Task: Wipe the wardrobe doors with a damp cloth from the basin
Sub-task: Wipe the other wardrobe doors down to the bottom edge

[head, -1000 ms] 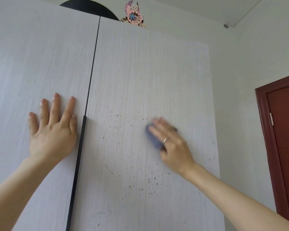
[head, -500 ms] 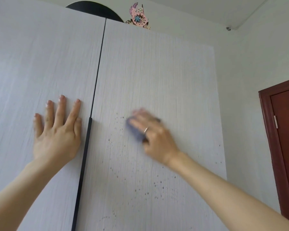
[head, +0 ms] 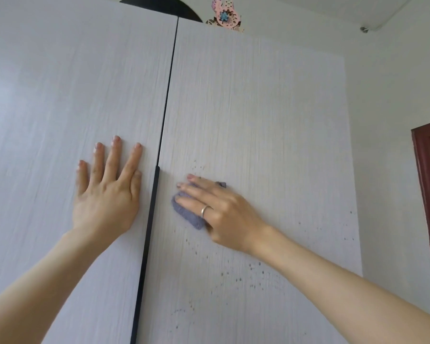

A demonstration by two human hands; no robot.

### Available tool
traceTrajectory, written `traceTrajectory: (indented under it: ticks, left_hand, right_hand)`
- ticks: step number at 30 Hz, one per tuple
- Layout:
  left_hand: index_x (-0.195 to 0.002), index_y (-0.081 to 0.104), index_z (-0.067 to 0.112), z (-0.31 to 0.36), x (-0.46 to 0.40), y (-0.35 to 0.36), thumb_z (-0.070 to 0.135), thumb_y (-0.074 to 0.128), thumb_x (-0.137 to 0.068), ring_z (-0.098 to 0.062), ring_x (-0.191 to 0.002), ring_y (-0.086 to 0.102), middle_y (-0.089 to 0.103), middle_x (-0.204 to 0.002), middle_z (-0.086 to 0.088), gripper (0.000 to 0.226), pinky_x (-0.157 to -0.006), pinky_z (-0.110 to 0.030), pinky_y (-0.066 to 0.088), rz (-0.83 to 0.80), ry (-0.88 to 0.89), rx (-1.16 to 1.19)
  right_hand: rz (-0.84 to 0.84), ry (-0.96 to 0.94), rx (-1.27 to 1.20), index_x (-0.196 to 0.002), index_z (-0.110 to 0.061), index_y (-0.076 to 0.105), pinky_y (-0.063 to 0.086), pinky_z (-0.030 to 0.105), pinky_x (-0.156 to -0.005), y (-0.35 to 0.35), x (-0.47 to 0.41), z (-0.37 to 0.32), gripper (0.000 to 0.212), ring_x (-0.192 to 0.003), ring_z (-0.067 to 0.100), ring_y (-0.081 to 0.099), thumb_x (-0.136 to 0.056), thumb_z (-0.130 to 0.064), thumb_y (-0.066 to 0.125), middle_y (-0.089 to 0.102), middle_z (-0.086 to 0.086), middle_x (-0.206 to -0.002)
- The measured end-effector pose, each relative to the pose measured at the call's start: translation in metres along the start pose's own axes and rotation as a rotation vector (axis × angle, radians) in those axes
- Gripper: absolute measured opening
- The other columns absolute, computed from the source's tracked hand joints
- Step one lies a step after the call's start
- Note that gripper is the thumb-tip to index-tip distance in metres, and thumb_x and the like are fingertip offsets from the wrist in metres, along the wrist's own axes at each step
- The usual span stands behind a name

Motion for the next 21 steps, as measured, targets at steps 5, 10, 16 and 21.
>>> traceTrajectory:
  ticks: [5,10,16,21]
  left_hand:
    - [-0.136,-0.028,0.04,-0.002,0.01,0.0,0.044,-0.007,-0.089,-0.021,-0.144,-0.017,-0.018,-0.157,0.004,0.052,-0.116,-0.041,-0.009,-0.027,0.037,-0.031]
    - [-0.133,-0.034,0.037,-0.004,0.014,0.0,0.043,-0.01,-0.087,-0.021,-0.143,-0.02,-0.024,-0.155,0.004,0.052,-0.116,-0.042,-0.008,-0.058,0.046,-0.063]
    - [-0.132,-0.036,0.037,-0.011,0.026,-0.002,0.041,-0.01,-0.087,-0.021,-0.143,-0.02,-0.031,-0.15,0.008,0.052,-0.116,-0.042,-0.007,-0.08,0.063,-0.097]
    - [-0.13,-0.041,0.04,-0.016,0.036,0.001,0.042,-0.012,-0.089,-0.02,-0.141,-0.027,-0.041,-0.14,0.011,0.05,-0.116,-0.043,-0.011,-0.088,0.05,-0.082]
  right_hand:
    - [0.037,0.348,0.003,-0.138,-0.01,0.044,0.022,0.029,-0.113,-0.02,-0.056,0.051,0.058,-0.14,0.02,0.026,-0.082,0.007,0.05,0.038,0.006,-0.147]
    - [0.079,0.27,-0.007,-0.132,-0.009,0.052,0.028,0.032,-0.109,-0.007,-0.057,0.036,0.056,-0.139,0.024,0.029,-0.079,0.01,0.047,0.042,0.007,-0.144]
    - [-0.049,-0.188,0.002,-0.113,-0.002,0.066,0.05,0.048,-0.091,0.003,-0.021,0.001,0.043,-0.119,0.037,0.052,-0.073,0.011,0.062,0.06,0.016,-0.124]
    - [0.186,0.228,0.097,-0.11,0.002,0.067,0.049,0.052,-0.081,-0.023,-0.058,0.035,0.049,-0.095,0.045,0.059,-0.062,0.01,0.07,0.062,0.026,-0.103]
Point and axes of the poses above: each hand's wrist, its own x-axis away from the middle knuckle, its own y-axis out of the palm, z = x × y, the point moved 4 cm from there along -x, towards the middle knuckle
